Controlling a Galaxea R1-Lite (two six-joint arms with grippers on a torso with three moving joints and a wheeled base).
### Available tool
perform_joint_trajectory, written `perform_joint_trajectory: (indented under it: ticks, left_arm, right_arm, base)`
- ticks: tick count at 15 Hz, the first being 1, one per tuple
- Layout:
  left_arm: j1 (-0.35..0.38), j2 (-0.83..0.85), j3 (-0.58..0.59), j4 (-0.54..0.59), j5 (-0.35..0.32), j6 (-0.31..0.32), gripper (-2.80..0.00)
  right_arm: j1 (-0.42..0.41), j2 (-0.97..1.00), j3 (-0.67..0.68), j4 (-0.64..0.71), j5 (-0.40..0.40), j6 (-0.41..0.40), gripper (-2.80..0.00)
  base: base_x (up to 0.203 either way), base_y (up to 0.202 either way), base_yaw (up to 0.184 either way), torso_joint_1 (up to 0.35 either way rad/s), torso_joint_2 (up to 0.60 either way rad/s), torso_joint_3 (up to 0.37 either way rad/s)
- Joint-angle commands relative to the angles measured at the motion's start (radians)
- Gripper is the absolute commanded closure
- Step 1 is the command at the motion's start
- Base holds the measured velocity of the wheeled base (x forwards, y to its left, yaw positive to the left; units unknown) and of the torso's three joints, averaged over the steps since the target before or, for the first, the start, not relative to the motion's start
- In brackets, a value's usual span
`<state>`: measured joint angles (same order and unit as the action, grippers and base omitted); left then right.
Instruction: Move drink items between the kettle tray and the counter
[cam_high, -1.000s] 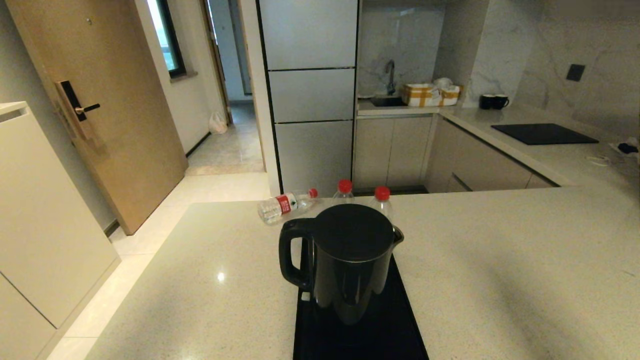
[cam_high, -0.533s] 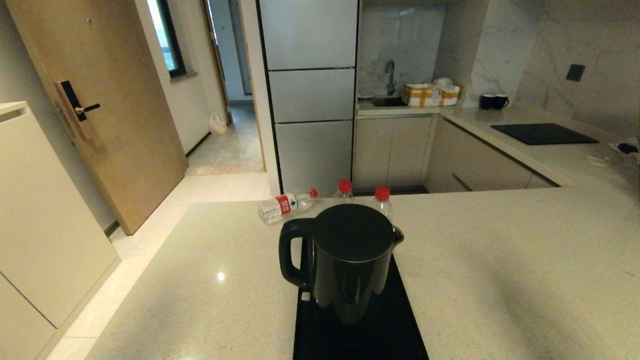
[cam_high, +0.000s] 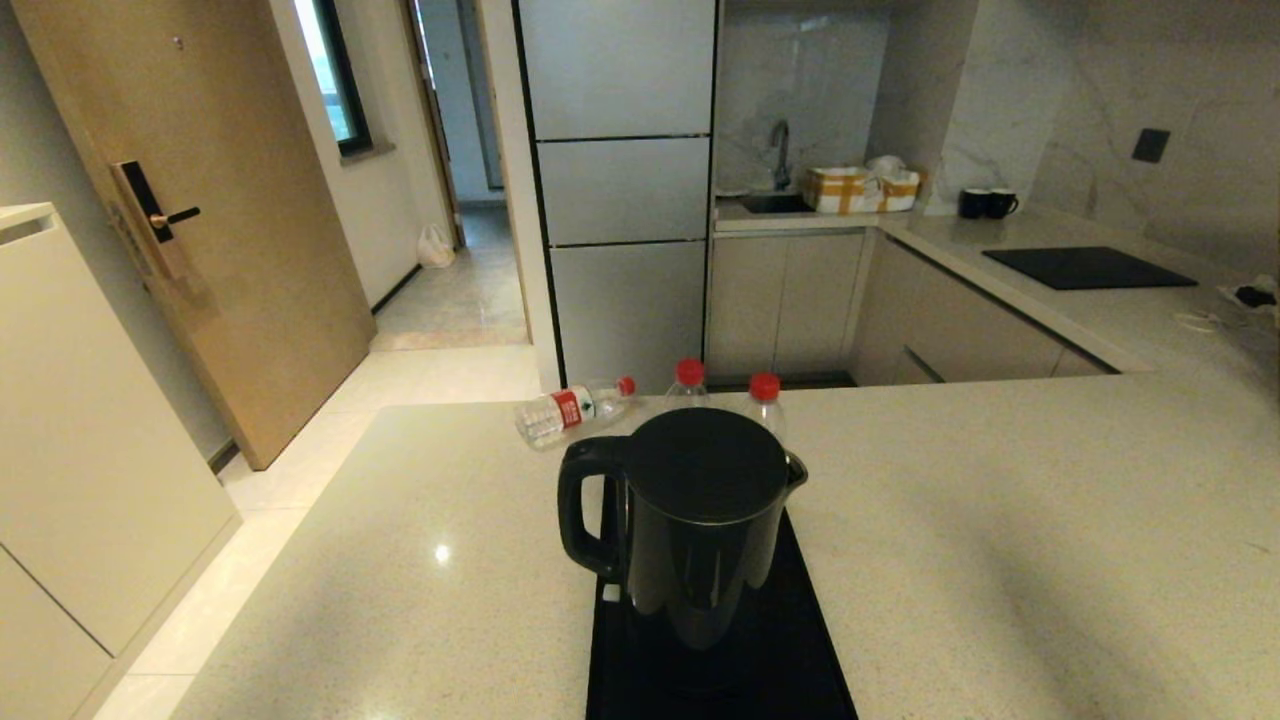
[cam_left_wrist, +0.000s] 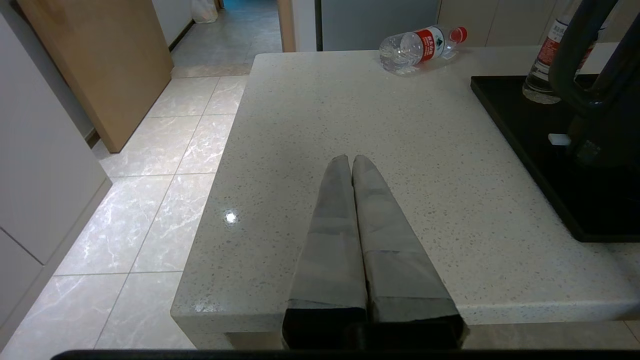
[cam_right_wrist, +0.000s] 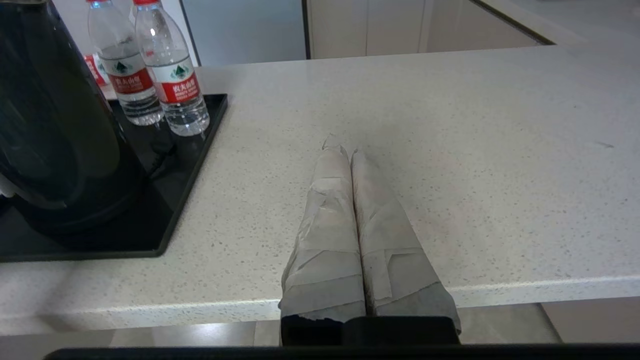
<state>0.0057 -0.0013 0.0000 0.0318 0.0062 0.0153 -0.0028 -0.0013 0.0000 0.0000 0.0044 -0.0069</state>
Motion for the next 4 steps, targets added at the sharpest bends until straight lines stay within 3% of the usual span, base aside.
perform_joint_trajectory:
  ticks: [1, 4]
  left_arm:
    - [-0.001, 0.001, 0.0, 0.0, 0.001, 0.0, 0.0]
    - [0.0, 0.001, 0.0, 0.0, 0.0, 0.0, 0.0]
  right_arm:
    - [0.0, 0.001, 0.0, 0.0, 0.0, 0.004, 0.0]
    - [0.0, 0.001, 0.0, 0.0, 0.0, 0.004, 0.0]
  base:
    - [0.0, 0.0, 0.0, 0.0, 0.0, 0.0]
    - [0.0, 0.0, 0.0, 0.0, 0.0, 0.0]
